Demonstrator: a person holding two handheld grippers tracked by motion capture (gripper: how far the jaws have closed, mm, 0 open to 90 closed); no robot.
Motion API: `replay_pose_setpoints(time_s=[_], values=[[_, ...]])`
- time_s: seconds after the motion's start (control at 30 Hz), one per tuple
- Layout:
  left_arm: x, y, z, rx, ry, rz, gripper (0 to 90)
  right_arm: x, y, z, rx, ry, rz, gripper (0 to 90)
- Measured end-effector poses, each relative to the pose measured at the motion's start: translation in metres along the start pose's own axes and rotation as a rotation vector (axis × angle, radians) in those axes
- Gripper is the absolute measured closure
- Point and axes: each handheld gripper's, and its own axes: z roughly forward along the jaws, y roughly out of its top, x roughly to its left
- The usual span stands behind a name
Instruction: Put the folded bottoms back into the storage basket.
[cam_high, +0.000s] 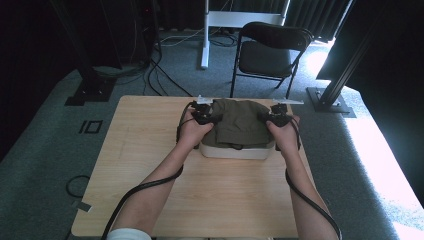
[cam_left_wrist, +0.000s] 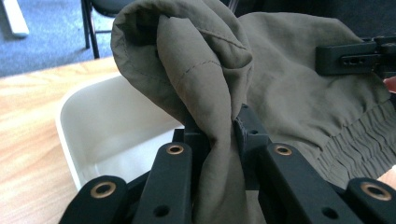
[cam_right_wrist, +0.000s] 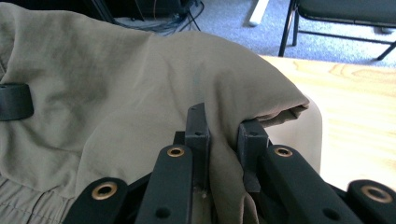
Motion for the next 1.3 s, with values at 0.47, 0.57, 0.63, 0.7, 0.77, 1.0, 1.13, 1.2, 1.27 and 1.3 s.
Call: replay_pose_setpoints(time_s=[0.47, 0.57, 0.63, 0.7, 0.77, 1.0, 1.13, 1.2, 1.27, 1.3], values=[[0.006, -0.009, 0.027, 0.110, 0.063, 0.000, 80.0, -0.005, -0.012, 0.034, 0.085, -0.045, 0.000, 78.5], [0.008, -0.011, 0.033, 0.132, 0.076, 0.010, 80.1, -0.004, -0.014, 0.040, 0.104, -0.061, 0.000, 78.5], [0.009, -0.013, 0.036, 0.141, 0.084, 0.010, 80.0, -0.004, -0.015, 0.042, 0.107, -0.068, 0.004, 78.5], [0.009, -0.014, 0.037, 0.145, 0.086, 0.013, 80.0, -0.005, -0.016, 0.045, 0.113, -0.074, 0.009, 78.4], [0.009, -0.016, 0.039, 0.153, 0.090, 0.019, 80.0, -0.005, -0.016, 0.047, 0.128, -0.081, 0.010, 78.4], [0.008, -0.019, 0.046, 0.194, 0.111, 0.039, 79.7, -0.004, -0.017, 0.052, 0.189, -0.098, 0.019, 77.6], [0.008, -0.022, 0.050, 0.220, 0.120, 0.051, 78.6, -0.004, -0.017, 0.056, 0.238, -0.111, -0.005, 76.4], [0.008, -0.024, 0.052, 0.230, 0.123, 0.043, 77.5, -0.004, -0.017, 0.057, 0.241, -0.115, -0.008, 75.7], [0.009, -0.025, 0.054, 0.228, 0.124, 0.046, 74.9, -0.005, -0.018, 0.057, 0.250, -0.123, -0.004, 72.9], [0.009, -0.025, 0.054, 0.231, 0.125, 0.038, 72.2, -0.005, -0.019, 0.058, 0.257, -0.122, -0.006, 70.2]])
